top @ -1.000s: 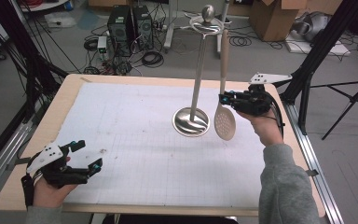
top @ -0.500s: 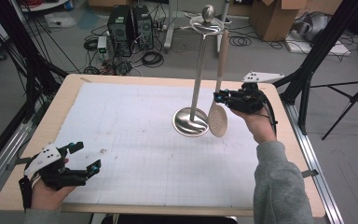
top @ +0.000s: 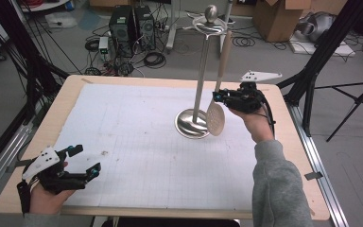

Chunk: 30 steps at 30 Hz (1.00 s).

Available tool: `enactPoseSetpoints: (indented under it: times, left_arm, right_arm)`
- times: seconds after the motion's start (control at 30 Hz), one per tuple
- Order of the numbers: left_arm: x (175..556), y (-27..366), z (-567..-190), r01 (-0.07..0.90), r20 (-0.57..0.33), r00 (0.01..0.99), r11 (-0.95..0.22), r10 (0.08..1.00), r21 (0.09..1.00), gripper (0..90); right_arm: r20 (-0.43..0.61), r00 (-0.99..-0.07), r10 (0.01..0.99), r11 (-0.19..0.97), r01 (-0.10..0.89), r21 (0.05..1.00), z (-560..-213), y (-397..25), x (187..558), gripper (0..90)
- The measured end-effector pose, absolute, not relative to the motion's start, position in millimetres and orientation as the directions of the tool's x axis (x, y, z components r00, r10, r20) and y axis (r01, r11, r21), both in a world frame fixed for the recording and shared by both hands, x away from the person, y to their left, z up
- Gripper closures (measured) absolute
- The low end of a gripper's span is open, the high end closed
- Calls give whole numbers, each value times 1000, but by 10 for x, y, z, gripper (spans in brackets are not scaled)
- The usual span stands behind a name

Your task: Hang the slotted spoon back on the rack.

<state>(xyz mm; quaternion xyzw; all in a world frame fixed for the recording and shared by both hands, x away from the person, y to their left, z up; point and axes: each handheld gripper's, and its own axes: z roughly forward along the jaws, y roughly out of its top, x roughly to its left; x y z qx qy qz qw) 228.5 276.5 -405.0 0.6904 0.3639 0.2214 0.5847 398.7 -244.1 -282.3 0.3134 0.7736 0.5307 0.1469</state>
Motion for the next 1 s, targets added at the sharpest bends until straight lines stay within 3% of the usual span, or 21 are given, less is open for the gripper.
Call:
enactPoseSetpoints:
  times: [1.0]
  left_arm:
    - [2173,2827,-4058,245,-114,612,-51,782,968,28]
  right_arm:
    - [92,-751,654,225,310,924,-2857,-2289,4096,769]
